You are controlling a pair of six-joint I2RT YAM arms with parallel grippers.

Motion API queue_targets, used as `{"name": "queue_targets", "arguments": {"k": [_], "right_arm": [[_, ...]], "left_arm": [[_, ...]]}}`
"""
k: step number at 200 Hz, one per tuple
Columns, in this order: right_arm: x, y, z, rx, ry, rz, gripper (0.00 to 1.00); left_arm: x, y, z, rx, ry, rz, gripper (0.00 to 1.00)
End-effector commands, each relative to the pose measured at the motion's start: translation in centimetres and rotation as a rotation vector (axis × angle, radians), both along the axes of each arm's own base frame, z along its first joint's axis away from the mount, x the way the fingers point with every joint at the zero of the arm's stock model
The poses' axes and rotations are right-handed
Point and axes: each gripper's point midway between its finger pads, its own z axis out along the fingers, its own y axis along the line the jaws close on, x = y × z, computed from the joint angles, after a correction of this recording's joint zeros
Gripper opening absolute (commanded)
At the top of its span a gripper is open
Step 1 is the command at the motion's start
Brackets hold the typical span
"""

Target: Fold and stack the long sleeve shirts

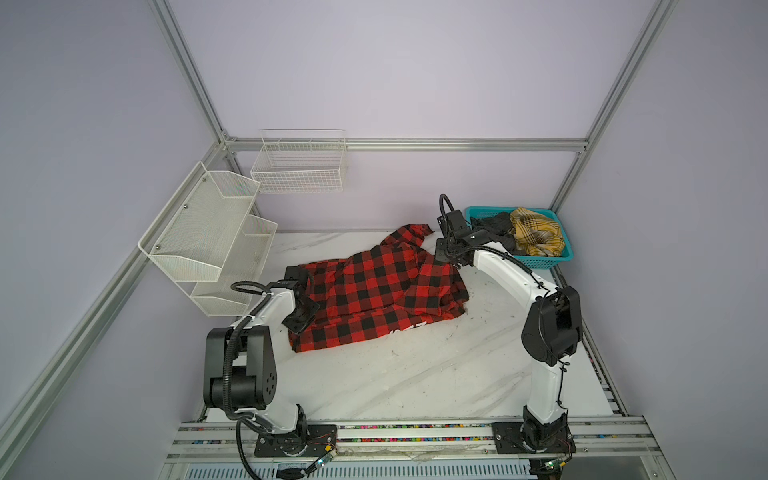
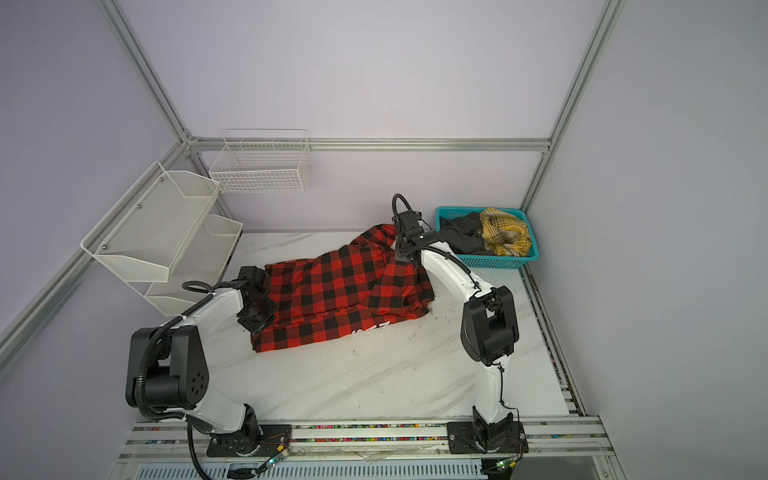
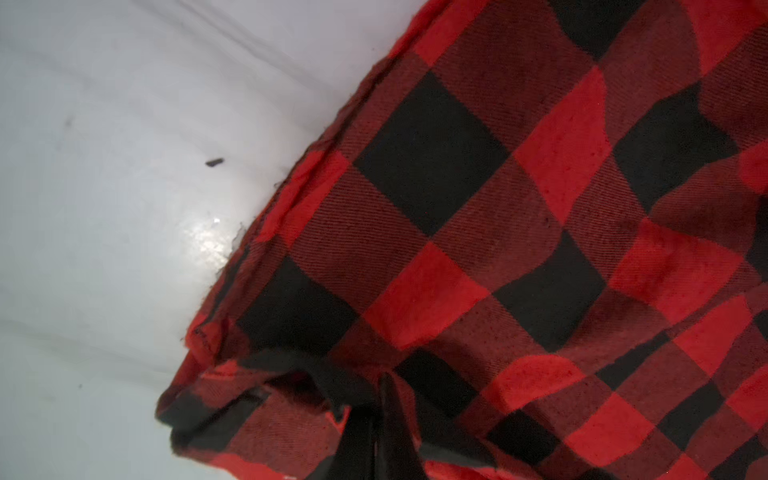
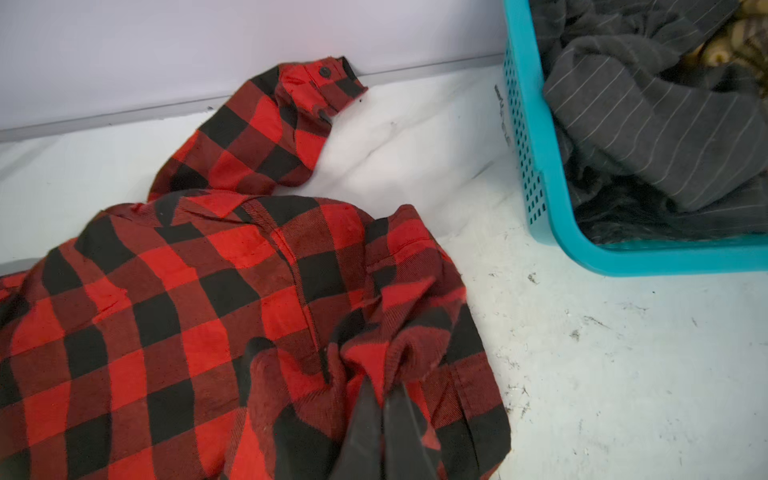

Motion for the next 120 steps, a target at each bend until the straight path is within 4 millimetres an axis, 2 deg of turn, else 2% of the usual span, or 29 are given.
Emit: {"name": "queue_targets", "arguments": {"k": [1, 23, 37, 49, 56, 66, 79, 88, 98, 102, 111, 120], "right_arm": [[0.3, 0.0, -0.1, -0.027, -0.009, 0.009, 0.0], [0.5, 0.1, -1.5, -0.042, 0.014, 0.016, 0.0], [0.5, 0.2, -2.3, -0.048, 0.029, 0.017, 0.0], [0.6, 0.2, -2.5, -0.054, 0.033, 0.018, 0.0], [0.7, 0.2, -2.3, -0.056, 0.031, 0.021, 0.0], [0.7, 0.4, -2.0, -0.049, 0.029, 0.026, 0.0], [0.4, 1.0, -1.7, -0.03, 0.036, 0.053, 0.22], [0.1, 1.7, -1.3, -0.03, 0.028, 0.07, 0.3], [-0.4, 2.5, -1.0, -0.039, 0.016, 0.09, 0.33], [-0.5, 2.8, -0.8, -0.041, 0.011, 0.098, 0.31], [-0.8, 3.3, -0.7, -0.045, 0.004, 0.104, 0.14], [-1.0, 3.5, -0.7, -0.048, 0.001, 0.106, 0.03]], "left_arm": [[3.6, 1.1, 2.8, 0.042, -0.102, -0.009, 0.0], [3.8, 1.3, 1.3, 0.046, -0.057, -0.018, 0.01], [3.7, 1.0, 0.0, 0.032, -0.021, -0.032, 0.27], [3.5, 0.9, -0.7, 0.025, -0.003, -0.032, 0.45], [3.4, 0.9, -0.7, 0.022, -0.001, -0.031, 0.51], [3.4, 0.8, -0.2, 0.018, -0.015, -0.028, 0.55], [3.2, 0.8, 1.1, 0.019, -0.043, -0.021, 0.58], [2.8, 0.6, 2.2, 0.012, -0.061, -0.017, 0.58], [2.3, 0.2, 3.5, 0.004, -0.087, -0.022, 0.59], [2.0, -0.1, 3.8, -0.002, -0.092, -0.024, 0.59], [1.4, -0.9, 4.8, -0.016, -0.12, -0.04, 0.58], [0.7, -1.5, 5.4, -0.021, -0.141, -0.052, 0.57]]}}
